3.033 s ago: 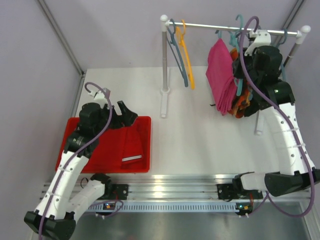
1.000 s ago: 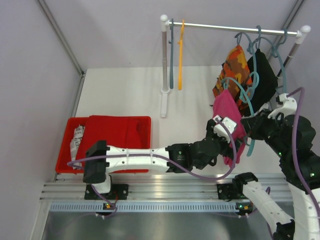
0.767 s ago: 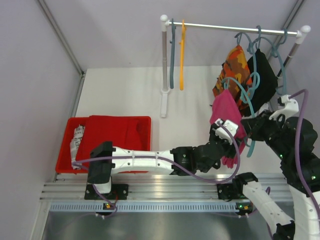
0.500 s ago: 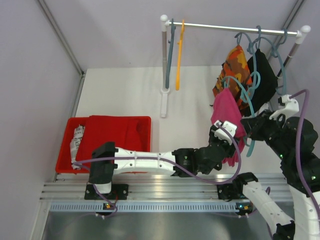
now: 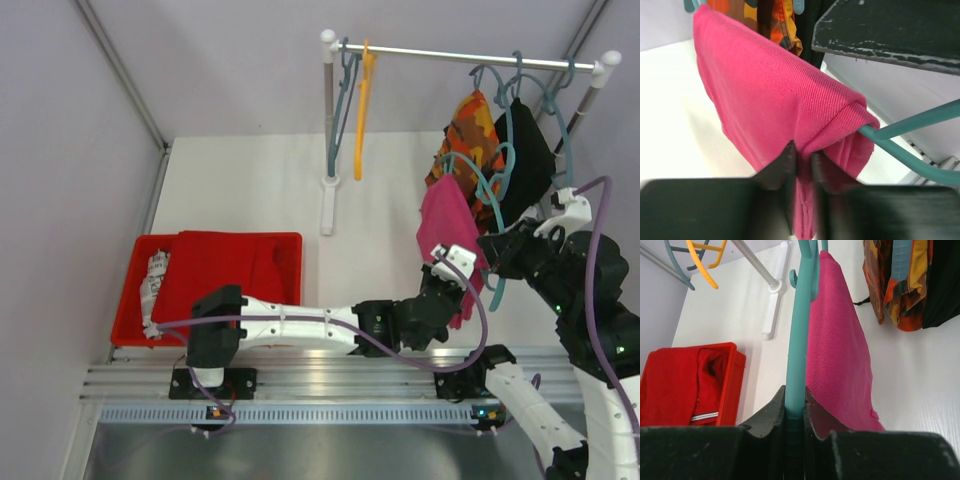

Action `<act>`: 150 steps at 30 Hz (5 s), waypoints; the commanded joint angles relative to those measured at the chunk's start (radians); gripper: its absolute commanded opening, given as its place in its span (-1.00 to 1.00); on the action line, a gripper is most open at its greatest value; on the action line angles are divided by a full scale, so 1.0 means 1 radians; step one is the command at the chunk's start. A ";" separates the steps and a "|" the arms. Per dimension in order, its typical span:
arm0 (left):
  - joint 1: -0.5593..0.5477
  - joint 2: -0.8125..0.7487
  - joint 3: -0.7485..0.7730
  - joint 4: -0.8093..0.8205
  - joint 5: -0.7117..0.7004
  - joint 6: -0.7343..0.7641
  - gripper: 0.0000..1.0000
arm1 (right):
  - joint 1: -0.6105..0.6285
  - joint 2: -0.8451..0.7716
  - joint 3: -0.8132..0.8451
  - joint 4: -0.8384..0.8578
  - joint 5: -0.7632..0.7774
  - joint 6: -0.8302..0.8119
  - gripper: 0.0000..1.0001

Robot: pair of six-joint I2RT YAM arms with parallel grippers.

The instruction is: Remove the trousers from the hanger

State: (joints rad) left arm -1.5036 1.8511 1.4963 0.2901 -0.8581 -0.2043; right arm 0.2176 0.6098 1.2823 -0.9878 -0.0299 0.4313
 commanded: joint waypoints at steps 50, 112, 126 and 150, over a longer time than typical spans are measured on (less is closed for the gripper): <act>0.201 -0.259 0.441 -0.065 0.200 0.272 -1.00 | -0.014 -0.044 -0.351 0.313 -0.051 0.103 -1.00; 0.330 -0.395 0.650 0.001 0.283 0.680 -1.00 | -0.012 0.024 -0.455 0.212 -0.061 0.176 -1.00; 0.330 -0.490 0.662 -0.265 0.324 0.588 -1.00 | -0.014 0.022 -0.428 0.153 0.036 0.136 -1.00; 0.330 -0.972 0.162 -0.249 -0.380 0.988 -1.00 | -0.012 0.080 -0.443 0.189 0.024 0.100 -1.00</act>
State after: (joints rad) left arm -1.1732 0.9615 1.6535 -0.0891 -1.1992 0.7139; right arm 0.2176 0.6888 0.8188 -0.8341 -0.0143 0.5518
